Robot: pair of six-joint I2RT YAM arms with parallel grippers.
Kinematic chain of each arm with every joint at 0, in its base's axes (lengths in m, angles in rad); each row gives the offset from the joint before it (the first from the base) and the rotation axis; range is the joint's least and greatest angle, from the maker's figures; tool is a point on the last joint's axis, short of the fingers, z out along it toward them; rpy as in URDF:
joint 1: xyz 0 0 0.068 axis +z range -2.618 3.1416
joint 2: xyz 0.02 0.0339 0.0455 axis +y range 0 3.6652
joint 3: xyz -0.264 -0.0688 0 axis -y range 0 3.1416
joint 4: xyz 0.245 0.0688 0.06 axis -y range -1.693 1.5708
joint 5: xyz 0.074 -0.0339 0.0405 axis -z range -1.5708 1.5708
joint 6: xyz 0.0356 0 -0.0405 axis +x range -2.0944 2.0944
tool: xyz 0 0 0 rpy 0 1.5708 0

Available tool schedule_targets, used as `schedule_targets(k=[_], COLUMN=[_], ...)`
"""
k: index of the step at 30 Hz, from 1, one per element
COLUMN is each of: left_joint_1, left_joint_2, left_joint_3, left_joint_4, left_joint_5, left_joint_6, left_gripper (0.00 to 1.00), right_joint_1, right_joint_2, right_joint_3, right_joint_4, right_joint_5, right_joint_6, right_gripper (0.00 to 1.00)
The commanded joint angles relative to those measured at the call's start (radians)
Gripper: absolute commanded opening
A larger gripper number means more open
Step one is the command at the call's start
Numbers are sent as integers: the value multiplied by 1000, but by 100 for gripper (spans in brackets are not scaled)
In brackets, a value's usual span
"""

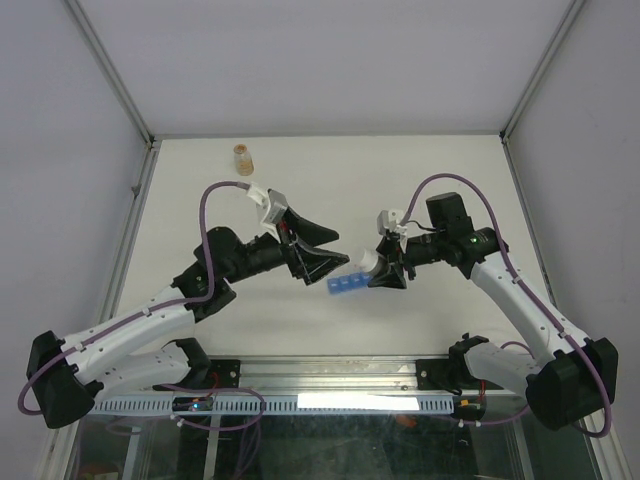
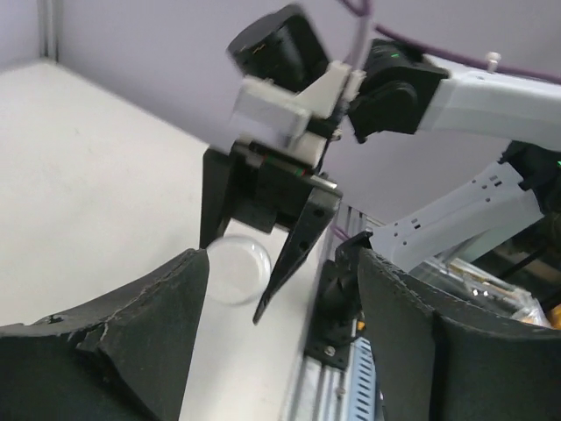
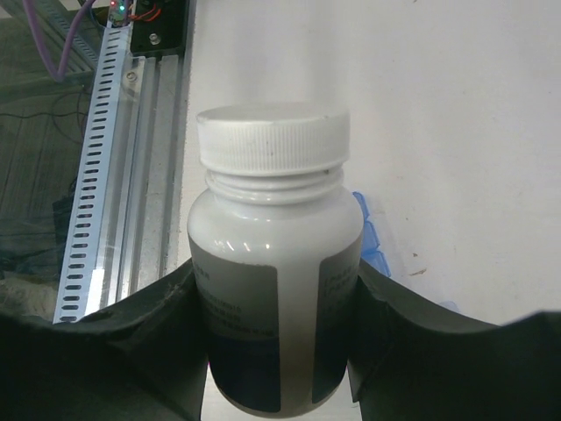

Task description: Sort the pills into containers

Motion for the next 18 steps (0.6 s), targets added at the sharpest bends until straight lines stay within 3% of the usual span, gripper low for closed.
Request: schedule_targets(k=[1,8,14,18], left_joint_1=[-30,-102,-105,-105], left_joint_2=[2,118,179,183], left_joint_3=[35,164,223,235], left_joint_4=[-229,-345,-363,-372], left_joint_5=[-176,-243,-243,-263], left_joint_6=[-235,-190,-168,-153], left_gripper=[67,64,50,47], right_joint_1=[-3,-3,-2,-2], right_joint_2=[-4,6,6,6], right_joint_3=[19,17,15,16], right_joint_4=[83,99,97,97], right_joint_5=[28,51,49,47], right_joint_6=[45,63,64,63], right_gripper=[0,0,0,0])
